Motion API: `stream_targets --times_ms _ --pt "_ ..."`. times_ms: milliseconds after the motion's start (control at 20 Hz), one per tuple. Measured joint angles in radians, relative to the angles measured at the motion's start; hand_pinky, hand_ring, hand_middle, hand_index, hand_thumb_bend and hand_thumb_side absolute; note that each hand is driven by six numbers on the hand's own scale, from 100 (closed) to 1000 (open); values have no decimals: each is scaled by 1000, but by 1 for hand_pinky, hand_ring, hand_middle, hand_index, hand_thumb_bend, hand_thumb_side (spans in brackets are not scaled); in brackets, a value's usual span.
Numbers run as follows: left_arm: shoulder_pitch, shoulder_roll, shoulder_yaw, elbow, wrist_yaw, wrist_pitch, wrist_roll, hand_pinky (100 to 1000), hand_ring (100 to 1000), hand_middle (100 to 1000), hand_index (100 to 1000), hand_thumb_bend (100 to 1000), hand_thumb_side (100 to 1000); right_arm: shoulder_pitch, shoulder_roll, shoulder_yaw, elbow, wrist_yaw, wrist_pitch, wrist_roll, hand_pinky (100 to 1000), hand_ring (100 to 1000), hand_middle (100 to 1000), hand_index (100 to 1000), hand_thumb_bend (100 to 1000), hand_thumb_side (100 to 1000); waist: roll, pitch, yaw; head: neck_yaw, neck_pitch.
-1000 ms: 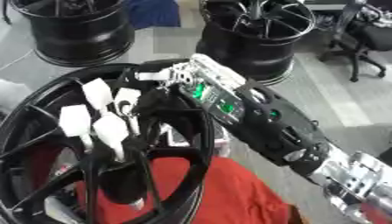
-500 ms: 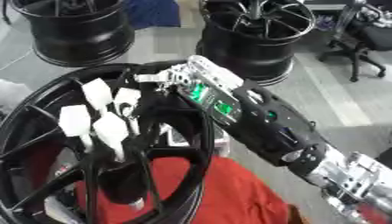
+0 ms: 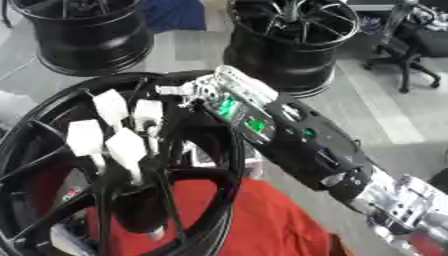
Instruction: Pull the pin out of the wheel hub.
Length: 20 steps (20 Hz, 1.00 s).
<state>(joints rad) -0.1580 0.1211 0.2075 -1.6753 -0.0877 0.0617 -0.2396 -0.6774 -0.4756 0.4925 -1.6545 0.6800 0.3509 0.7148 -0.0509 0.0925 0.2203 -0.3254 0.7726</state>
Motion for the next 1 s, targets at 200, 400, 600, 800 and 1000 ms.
stream_targets --times_ms 200,400,600,800,1000 --pt "-1 0 0 0 0 0 0 544 706 604 686 100 767 1 4 -1 0 -4 4 -55 658 642 595 800 100 411 0 1 1 0 0" --pt "-1 0 0 0 0 1 -1 544 706 604 686 100 768 1 4 -6 0 -37 9 -114 665 626 535 710 100 388 0 1 2 -1 0" --pt "-1 0 0 0 0 1 -1 544 706 603 686 100 769 2 4 -13 3 -83 19 -165 660 618 498 659 100 408 0 1 2 -3 0" --pt "-1 0 0 0 0 2 -2 544 707 603 686 100 769 8 4 -23 5 -138 30 -202 654 611 489 649 100 391 -1 1 1 -3 0" --pt "-1 0 0 0 0 4 -1 544 707 603 686 100 769 9 -14 -43 -18 -209 41 -234 639 580 417 573 100 239 -3 0 -5 -3 0"
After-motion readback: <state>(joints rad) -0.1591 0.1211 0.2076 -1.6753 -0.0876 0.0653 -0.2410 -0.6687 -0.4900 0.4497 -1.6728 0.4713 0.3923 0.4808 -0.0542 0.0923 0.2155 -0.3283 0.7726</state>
